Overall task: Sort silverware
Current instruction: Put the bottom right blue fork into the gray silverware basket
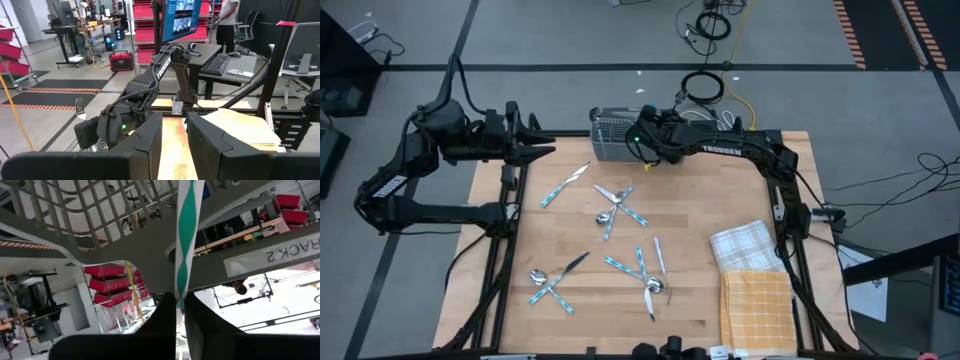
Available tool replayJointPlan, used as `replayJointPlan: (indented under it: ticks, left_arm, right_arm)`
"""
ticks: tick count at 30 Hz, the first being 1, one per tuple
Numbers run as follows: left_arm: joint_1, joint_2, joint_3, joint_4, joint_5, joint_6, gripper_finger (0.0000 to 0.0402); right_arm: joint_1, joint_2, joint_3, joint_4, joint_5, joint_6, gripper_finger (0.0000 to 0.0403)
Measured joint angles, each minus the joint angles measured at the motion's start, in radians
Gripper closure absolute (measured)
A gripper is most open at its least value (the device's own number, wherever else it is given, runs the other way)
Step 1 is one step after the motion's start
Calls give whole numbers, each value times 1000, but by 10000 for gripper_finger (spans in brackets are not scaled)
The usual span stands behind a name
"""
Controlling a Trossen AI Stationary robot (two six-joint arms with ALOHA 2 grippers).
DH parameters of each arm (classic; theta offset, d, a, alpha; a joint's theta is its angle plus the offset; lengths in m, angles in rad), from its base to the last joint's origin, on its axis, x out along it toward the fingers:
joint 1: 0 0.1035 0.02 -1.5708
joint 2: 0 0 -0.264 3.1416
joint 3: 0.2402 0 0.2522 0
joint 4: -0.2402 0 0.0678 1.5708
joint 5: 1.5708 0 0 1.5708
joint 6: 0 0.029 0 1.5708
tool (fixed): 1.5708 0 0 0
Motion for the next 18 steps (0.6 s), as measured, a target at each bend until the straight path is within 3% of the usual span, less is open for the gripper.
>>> replayJointPlan:
  ticks: [5, 18]
  left_arm:
    - [0, 0, 0, 0, -5, 2, 307]
    - [0, 0, 0, 0, -5, 3, 307]
  right_arm:
    - [-12, 0, -1, -14, -4, 49, 395]
    - [-22, 0, -1, -30, -43, 140, 303]
